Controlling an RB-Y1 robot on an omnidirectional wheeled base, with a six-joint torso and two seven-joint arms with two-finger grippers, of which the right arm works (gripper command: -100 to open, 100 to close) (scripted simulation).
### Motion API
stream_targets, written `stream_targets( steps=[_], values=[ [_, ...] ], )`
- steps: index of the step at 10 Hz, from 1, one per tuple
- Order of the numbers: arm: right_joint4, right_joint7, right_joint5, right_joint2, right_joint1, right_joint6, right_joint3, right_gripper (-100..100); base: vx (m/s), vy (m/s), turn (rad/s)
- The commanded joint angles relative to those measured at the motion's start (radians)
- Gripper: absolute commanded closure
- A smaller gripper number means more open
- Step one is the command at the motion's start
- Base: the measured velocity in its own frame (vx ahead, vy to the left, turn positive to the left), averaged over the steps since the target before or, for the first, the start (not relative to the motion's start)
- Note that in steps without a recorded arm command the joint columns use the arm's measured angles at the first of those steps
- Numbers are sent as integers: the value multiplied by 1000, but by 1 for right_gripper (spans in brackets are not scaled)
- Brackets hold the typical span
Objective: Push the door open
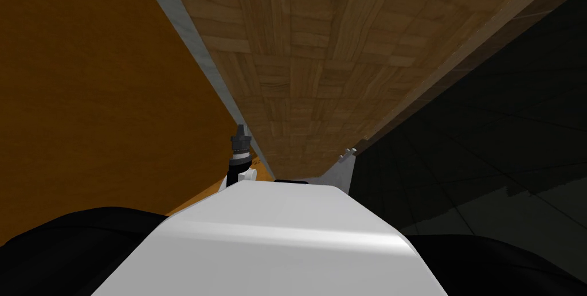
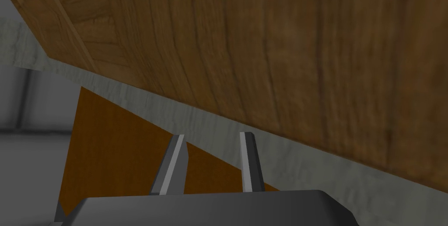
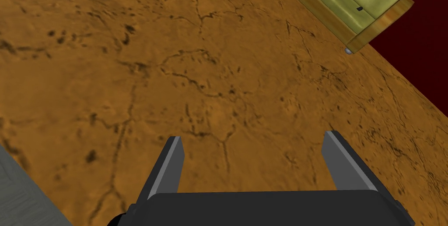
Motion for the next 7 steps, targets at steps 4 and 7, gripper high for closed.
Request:
stream_targets(
  steps=[4, 7],
  values=[
    [6, -6, -18, -5, -2, -5, 2, -100, 11, -14, 21],
    [6, -6, -18, -5, -2, -5, 2, -100, -4, 8, -43]
  ],
)
